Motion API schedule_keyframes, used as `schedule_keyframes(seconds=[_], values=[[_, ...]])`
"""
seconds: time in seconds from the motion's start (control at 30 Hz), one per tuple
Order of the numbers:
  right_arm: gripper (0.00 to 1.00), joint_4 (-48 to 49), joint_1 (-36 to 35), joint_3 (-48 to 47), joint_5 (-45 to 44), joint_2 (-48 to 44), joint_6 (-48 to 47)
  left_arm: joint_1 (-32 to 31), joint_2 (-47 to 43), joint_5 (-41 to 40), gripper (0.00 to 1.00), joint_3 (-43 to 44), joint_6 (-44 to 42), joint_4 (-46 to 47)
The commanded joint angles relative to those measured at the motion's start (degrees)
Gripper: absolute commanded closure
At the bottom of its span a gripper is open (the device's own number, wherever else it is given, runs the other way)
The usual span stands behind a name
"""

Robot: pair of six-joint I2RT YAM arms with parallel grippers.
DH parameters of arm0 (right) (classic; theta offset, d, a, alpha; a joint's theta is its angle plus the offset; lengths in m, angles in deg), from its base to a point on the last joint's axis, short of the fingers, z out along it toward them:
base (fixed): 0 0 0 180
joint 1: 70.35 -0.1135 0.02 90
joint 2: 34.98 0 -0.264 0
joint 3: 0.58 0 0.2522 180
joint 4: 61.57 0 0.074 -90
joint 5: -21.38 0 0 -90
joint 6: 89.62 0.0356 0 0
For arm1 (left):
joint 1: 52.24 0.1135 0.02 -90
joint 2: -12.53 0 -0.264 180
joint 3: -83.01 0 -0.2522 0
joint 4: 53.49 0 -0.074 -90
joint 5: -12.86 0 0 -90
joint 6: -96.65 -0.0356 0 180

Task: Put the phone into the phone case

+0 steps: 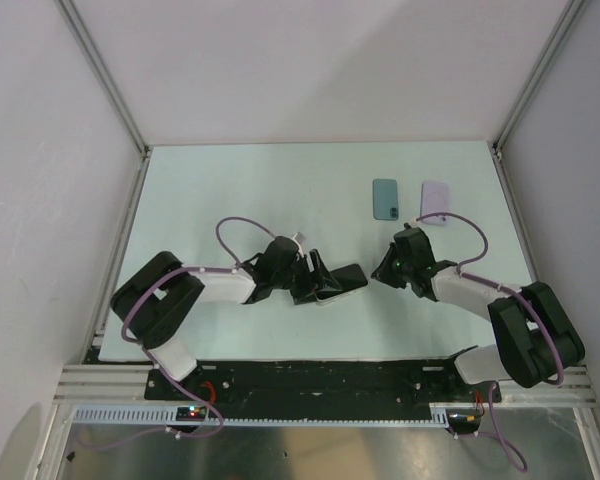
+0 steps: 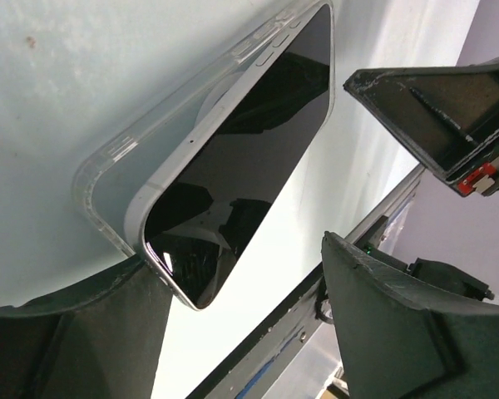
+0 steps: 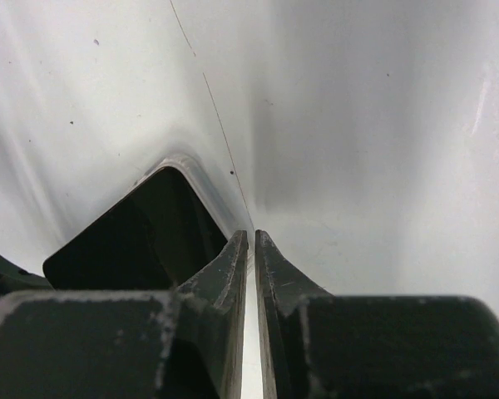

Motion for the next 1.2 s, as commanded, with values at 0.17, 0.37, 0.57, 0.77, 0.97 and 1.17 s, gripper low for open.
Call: schedule_keyframes(seconds=[0.17, 0.37, 0.57, 0.77, 0.97, 1.17], values=[[0.88, 2.49, 0.18, -1.58, 0.79, 1.38, -0.02, -0.40, -6.25, -3.18, 0.20, -0.62, -6.05, -11.29], [0.88, 2.65, 0.46, -1.76, 1.57, 1.55, -0.46, -0.36, -8.45, -4.75, 0.16, 1.39, -9.91, -17.85], [0.88, 3.01, 0.59, -1.77, 2.09, 1.84, -0.48, -0.37, -12.54, -6.69, 0.10, 2.41, -12.48, -22.19], [0.88, 3.78, 0.46, -1.90, 2.68, 2.39, -0.47, -0.41, -14.49, -8.26, 0.08, 2.82, -13.80, -25.18], [0.88, 3.64, 0.42, -2.32, 3.13, 2.71, -0.70, -0.27, -16.94, -11.39, 0.11, 3.26, -15.61, -29.24], [0.88, 3.68, -0.65, -4.32, 4.61, 3.97, -2.95, -0.28, -17.90, -13.99, 0.22, 3.43, -16.87, -31.15]])
